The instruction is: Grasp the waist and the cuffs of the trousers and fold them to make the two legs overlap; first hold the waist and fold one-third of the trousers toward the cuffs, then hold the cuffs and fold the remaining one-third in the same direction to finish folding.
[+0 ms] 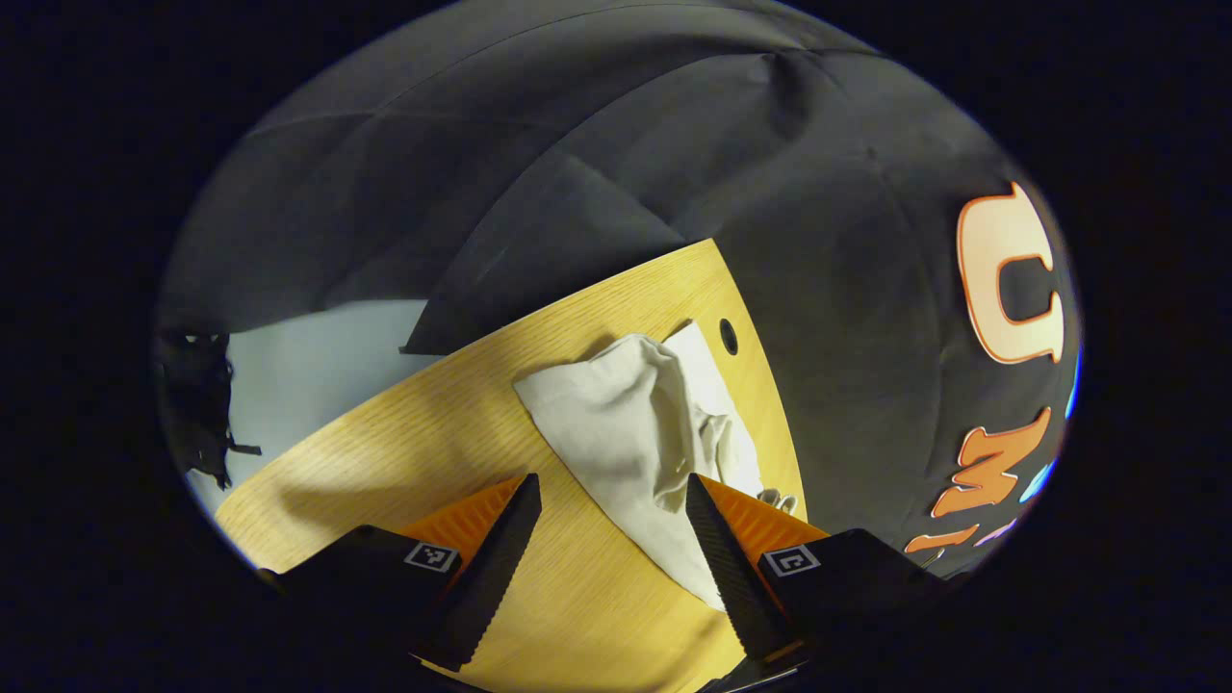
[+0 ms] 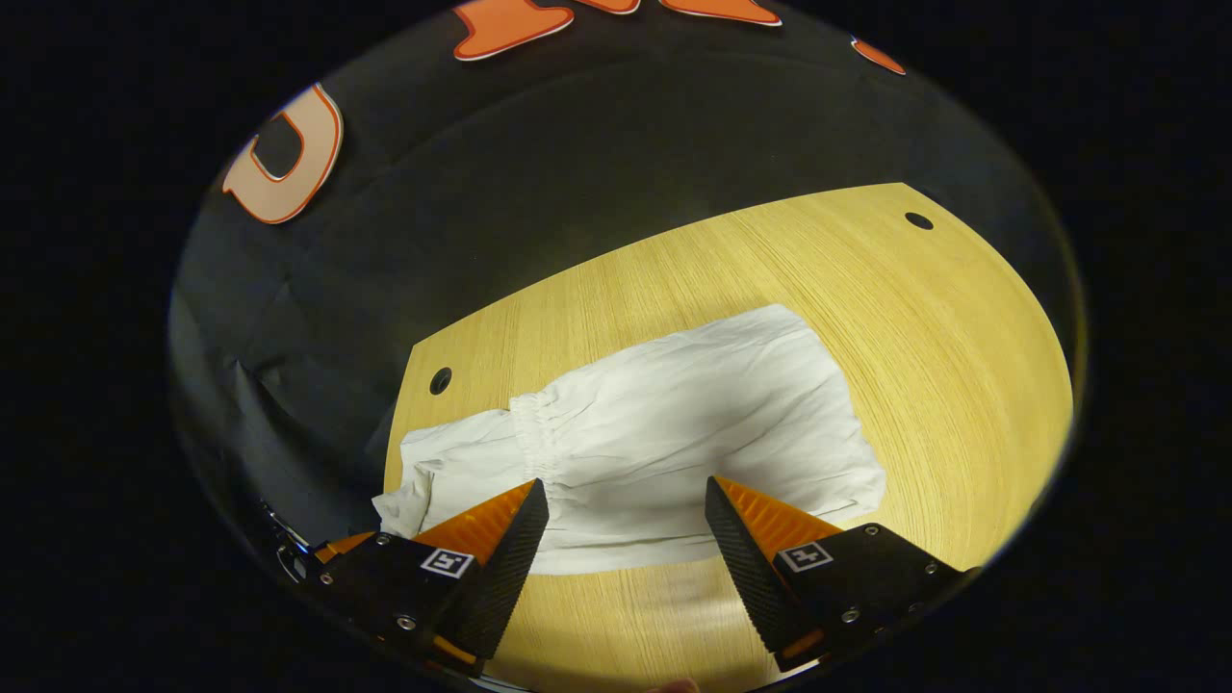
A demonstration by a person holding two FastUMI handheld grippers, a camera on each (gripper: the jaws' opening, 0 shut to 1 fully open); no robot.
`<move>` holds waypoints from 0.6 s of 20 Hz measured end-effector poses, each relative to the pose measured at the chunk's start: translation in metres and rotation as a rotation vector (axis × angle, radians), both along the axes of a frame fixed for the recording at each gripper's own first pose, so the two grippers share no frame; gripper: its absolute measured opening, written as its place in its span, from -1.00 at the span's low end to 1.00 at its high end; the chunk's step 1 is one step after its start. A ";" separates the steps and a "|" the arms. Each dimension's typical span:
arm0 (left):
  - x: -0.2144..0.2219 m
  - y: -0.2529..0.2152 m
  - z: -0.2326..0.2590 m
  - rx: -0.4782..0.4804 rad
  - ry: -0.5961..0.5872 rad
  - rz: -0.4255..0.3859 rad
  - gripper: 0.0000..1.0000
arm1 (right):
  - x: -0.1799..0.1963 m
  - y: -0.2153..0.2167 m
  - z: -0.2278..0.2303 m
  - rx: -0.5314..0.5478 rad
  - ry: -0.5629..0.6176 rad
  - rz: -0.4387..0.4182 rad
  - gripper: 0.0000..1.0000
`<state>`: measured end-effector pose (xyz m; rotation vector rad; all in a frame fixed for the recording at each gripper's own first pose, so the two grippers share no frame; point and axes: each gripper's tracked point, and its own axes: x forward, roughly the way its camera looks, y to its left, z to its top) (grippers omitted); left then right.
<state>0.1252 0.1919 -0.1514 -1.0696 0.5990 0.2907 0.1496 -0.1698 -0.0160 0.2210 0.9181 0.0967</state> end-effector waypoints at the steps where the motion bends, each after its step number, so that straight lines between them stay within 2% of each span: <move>1: 0.003 0.002 0.002 -0.007 -0.021 0.004 0.97 | 0.000 -0.001 0.000 0.002 0.002 -0.005 0.97; 4: 0.009 0.003 0.006 -0.022 -0.071 0.000 0.98 | 0.002 -0.009 -0.001 0.008 0.011 -0.020 0.97; 7: 0.036 0.000 0.006 -0.048 -0.103 0.006 1.00 | 0.002 -0.015 -0.003 0.017 0.022 -0.036 0.97; 12: 0.065 -0.006 0.005 -0.057 -0.118 -0.013 0.96 | 0.002 -0.025 -0.005 0.029 0.039 -0.063 0.97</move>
